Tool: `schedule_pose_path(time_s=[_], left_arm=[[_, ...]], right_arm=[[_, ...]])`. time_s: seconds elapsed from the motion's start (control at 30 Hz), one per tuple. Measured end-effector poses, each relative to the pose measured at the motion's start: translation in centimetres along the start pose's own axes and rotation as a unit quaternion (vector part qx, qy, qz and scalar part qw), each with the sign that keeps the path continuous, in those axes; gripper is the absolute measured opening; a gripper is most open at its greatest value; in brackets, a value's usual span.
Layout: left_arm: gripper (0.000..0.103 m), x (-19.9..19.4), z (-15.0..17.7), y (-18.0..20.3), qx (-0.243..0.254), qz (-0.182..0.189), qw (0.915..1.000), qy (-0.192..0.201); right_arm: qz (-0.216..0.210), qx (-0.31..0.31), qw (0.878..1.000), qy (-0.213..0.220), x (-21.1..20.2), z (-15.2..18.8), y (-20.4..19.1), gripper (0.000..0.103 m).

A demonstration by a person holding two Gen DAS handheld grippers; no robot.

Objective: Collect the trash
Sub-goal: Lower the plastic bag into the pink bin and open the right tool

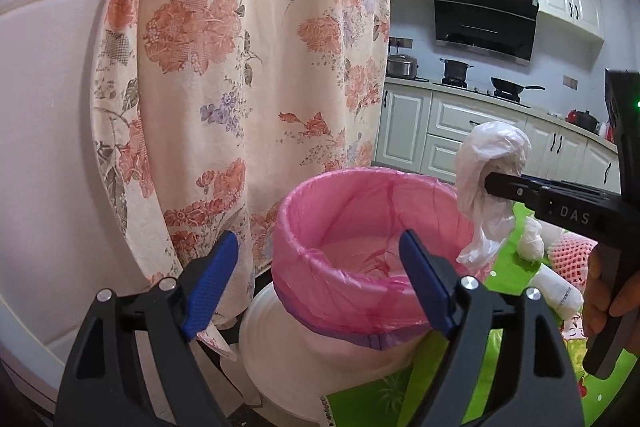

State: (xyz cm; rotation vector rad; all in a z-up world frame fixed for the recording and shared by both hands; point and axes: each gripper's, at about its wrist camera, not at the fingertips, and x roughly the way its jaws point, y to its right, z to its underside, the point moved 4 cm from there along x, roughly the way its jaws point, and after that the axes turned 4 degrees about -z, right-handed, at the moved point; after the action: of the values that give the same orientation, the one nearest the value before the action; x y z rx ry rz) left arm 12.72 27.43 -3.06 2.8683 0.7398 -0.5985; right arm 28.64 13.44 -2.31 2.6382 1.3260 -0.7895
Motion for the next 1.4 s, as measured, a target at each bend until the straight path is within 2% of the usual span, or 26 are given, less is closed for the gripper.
schedule_pose_path(time_s=[0.23,0.43,0.6,0.67,0.73,1.03,1.4], left_arm=[[0.08,0.0,0.8,-0.5,-0.01,0.002,0.9999,-0.009],[0.08,-0.3,0.5,0.6,-0.003,0.012,0.9999,-0.003],[0.08,0.1,0.9,1.1,-0.002,0.01,0.9999,-0.012],[0.085,-0.2,1.0,1.1,0.001,0.004,1.0,-0.006],[0.089,-0.6,1.2,0.6,0.001,-0.006,1.0,-0.001],[0.089,-0.5,3.0,-3.1,-0.021,-0.025,0.9994,-0.012],[0.091,-1.3,5.0,-5.9,-0.027,-0.05,0.9983,0.012]], right_arm=[[-0.006,0.003,1.0,-0.003,0.2,0.3,-0.3,0.032],[-0.017,0.002,1.0,0.01,-1.1,-0.2,-0.5,0.032],[-0.015,0.008,1.0,0.004,-0.6,-0.8,-0.1,0.032],[-0.016,0.005,1.0,0.005,-0.6,-0.9,-0.2,0.032],[-0.019,0.007,1.0,0.004,-0.6,-0.7,-0.3,0.032],[-0.019,0.003,1.0,-0.006,0.7,-0.3,-1.0,0.032],[-0.026,0.002,0.999,-0.018,2.5,0.4,-2.2,0.037]])
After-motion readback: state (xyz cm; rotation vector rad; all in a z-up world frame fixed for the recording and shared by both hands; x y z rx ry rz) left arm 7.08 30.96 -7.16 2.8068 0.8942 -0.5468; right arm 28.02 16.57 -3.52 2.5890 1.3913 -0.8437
